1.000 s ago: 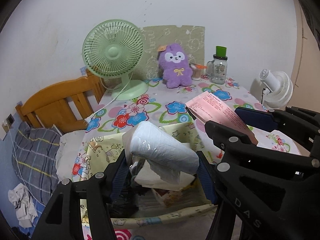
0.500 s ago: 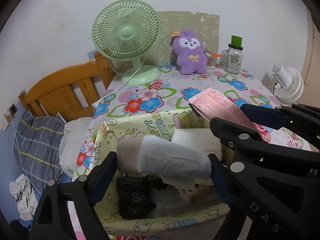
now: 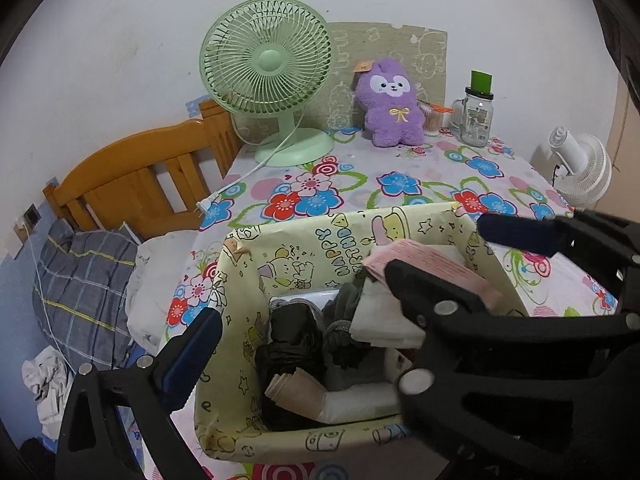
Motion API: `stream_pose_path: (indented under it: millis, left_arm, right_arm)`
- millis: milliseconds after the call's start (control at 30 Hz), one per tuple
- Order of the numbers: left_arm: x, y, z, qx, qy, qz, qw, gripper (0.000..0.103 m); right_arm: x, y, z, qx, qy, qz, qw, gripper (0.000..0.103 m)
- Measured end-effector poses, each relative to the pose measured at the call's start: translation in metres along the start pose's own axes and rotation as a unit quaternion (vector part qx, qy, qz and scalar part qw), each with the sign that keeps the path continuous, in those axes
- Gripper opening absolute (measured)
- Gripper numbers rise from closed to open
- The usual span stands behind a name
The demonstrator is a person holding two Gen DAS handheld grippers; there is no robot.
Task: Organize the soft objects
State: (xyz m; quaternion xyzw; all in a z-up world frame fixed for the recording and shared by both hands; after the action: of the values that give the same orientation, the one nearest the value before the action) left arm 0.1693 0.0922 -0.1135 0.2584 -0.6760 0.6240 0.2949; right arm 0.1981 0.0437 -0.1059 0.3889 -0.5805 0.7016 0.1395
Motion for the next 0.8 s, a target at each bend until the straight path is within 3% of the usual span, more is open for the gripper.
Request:
stream_pose_path:
  millis: [67,800]
  left_arm:
    - [0.002,0.0,0.002,-0.002,0.002,0.003,1.0,0.103]
    - [0.031,-0.001,0.06,-0.021,0.025,0.031,0.999,0.103]
  right_arm:
    - [0.004,0.0,0.002,0.002,0.006,0.008,1.0,0.077]
    - [0.055,0.018,0.051,-0.024,0.07,0.045,0.996,0.088]
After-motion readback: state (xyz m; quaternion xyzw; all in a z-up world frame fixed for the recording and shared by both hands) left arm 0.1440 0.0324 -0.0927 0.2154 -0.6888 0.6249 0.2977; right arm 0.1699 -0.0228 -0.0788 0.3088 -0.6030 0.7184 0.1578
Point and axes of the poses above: each gripper's, at about its wrist camera, not at the fingertips, and x roughly against the way its jaws point, z to its right, y to its underside, the point moved 10 cm from there along -x, roughly the way its jaws point, and after that the axes turned 4 degrees about y, right-handed, at the moved point
